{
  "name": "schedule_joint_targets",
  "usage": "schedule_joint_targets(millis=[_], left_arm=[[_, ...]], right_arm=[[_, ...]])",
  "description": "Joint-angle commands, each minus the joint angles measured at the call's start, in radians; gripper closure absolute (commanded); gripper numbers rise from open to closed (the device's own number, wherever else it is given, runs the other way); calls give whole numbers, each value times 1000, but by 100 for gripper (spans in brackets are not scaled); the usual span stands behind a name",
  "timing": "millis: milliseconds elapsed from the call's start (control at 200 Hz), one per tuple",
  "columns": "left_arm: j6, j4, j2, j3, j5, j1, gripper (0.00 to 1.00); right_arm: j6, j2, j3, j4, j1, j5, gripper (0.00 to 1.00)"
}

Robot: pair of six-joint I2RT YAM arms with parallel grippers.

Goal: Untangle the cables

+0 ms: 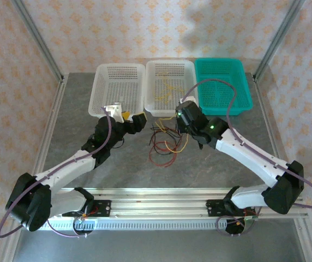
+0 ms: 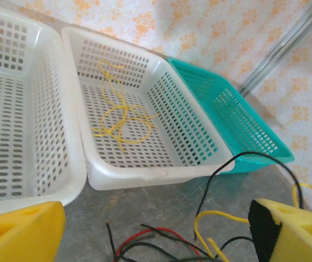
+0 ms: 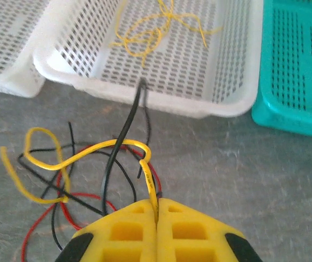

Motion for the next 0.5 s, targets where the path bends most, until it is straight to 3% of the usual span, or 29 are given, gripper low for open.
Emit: schedule_joint_targets(millis=[0, 110, 280, 380, 496], left_arm=[[111, 99, -25, -15, 45, 16, 15], [161, 157, -36, -40, 51, 17, 18], [209, 166, -65, -74, 27, 18, 19], [234, 162, -73, -79, 27, 18, 19], [256, 150, -60, -66, 42, 19, 19]], right_arm=[[-196, 58, 69, 21, 6, -49, 100], [-282, 132, 122, -34, 20, -21, 100], [-391, 145, 90, 14, 20, 211, 100], [-472, 147, 98, -21, 21, 195, 100], [-488, 165, 118, -57, 28, 309, 100]])
